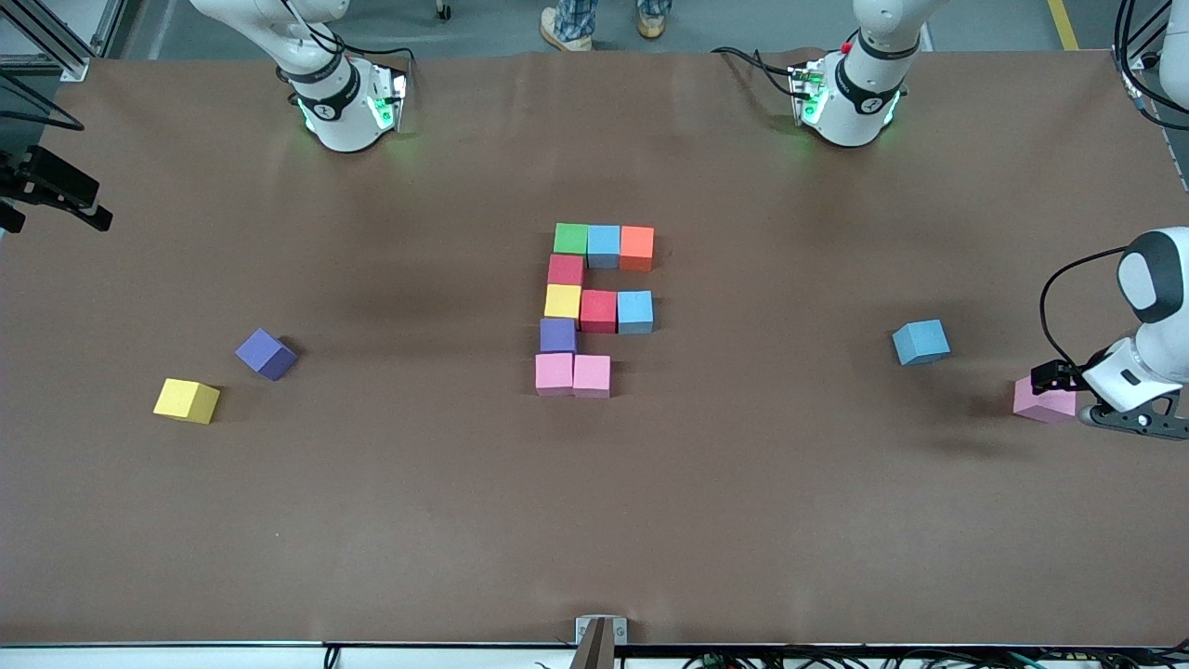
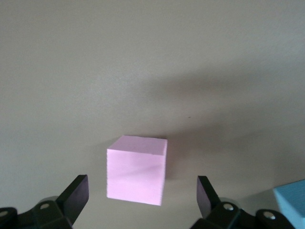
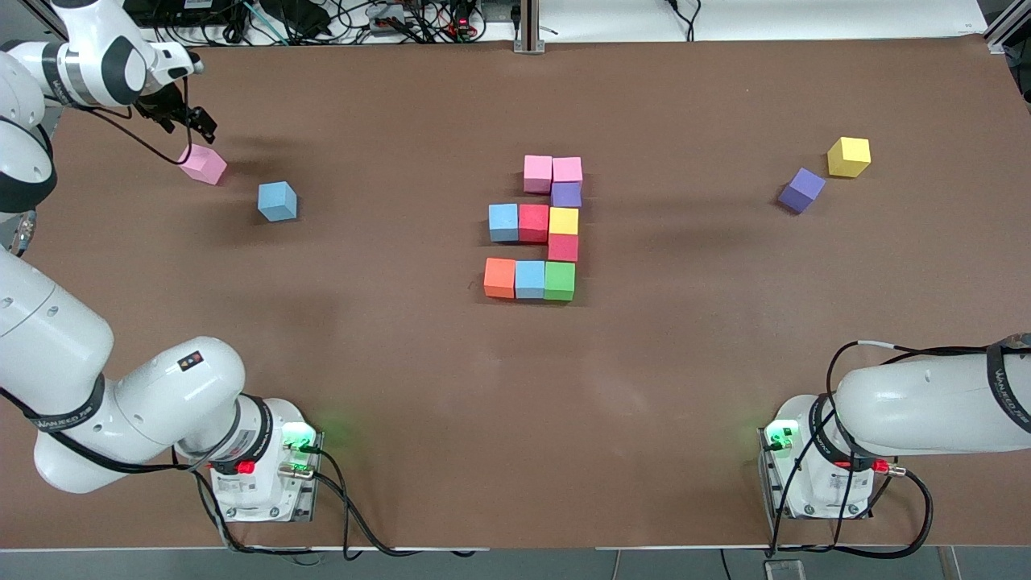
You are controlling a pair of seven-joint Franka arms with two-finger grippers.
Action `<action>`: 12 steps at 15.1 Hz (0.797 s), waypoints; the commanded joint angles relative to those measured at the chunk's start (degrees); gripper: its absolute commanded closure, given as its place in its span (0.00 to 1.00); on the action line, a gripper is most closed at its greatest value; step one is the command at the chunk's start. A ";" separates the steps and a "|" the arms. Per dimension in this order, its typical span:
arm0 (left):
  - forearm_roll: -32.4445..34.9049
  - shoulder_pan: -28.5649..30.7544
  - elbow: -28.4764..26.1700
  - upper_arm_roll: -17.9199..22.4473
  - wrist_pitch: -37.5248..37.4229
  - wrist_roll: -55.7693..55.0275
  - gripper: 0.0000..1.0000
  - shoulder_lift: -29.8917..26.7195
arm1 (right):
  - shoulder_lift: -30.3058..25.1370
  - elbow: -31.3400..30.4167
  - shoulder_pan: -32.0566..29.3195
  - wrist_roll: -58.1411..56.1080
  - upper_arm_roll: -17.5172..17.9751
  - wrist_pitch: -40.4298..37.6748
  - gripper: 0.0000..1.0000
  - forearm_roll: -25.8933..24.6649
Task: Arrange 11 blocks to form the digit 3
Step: 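Grasp the last spare pink cube with the left gripper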
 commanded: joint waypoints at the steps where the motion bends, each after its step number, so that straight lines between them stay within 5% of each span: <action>1: 0.11 1.22 1.36 -0.70 0.97 3.08 0.01 1.61 | 0.05 0.29 -0.59 -0.28 0.43 0.04 0.00 -0.54; 12: -4.91 1.84 6.99 -0.52 0.53 13.46 0.04 7.68 | -0.21 0.20 -0.94 -0.54 0.42 -0.84 0.00 -0.45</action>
